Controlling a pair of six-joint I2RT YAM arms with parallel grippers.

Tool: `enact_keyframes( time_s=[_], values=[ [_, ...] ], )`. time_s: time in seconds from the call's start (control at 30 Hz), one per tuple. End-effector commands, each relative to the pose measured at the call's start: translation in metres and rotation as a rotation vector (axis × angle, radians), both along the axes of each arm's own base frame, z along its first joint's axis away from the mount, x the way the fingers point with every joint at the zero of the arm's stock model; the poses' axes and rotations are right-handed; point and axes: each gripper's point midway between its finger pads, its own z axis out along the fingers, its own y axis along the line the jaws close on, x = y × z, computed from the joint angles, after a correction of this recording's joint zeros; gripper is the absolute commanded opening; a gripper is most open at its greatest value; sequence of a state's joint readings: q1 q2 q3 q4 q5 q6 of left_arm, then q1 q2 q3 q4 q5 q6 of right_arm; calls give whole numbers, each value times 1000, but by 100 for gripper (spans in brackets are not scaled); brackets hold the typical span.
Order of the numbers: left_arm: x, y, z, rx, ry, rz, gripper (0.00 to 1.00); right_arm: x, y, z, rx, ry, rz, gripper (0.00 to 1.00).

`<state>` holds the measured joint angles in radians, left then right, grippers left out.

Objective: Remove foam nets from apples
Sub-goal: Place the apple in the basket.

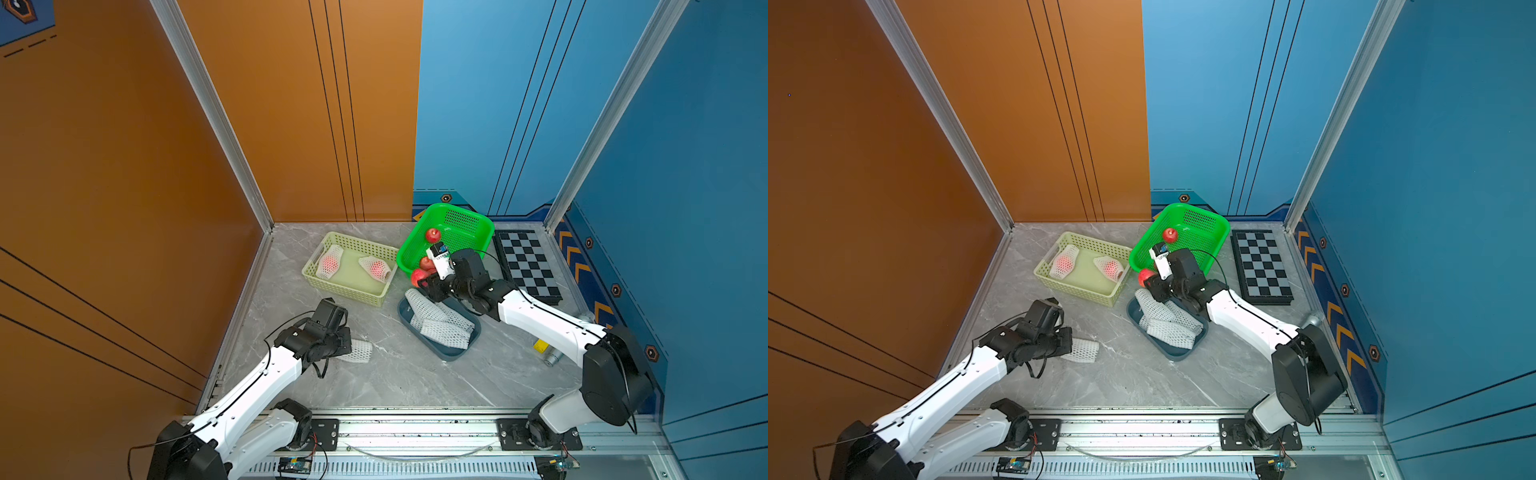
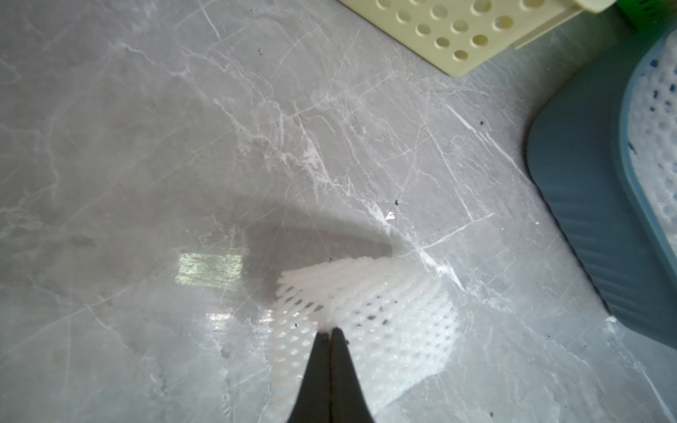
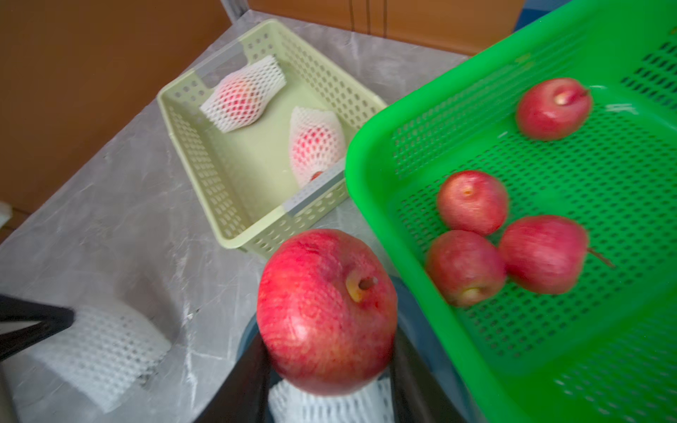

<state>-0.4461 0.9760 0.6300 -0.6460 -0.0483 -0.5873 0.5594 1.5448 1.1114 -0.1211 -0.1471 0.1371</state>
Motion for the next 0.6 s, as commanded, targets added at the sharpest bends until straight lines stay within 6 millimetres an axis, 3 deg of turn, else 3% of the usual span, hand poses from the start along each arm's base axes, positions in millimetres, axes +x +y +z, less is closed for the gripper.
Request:
enact_keyframes(
  time_s=[0.0,0.23,0.57],
  values=[
    [4,-5,7,-11,-20,-27,0,31,-32,-8,-127,-2,-123,46],
    [3,-5,7,-13,-33,-26,0,84,-67,-36,-173,69,-240,47],
    [3,-5,9,-10,-48,-29,0,142,-54,-50,-188,89,-206,49]
  ],
)
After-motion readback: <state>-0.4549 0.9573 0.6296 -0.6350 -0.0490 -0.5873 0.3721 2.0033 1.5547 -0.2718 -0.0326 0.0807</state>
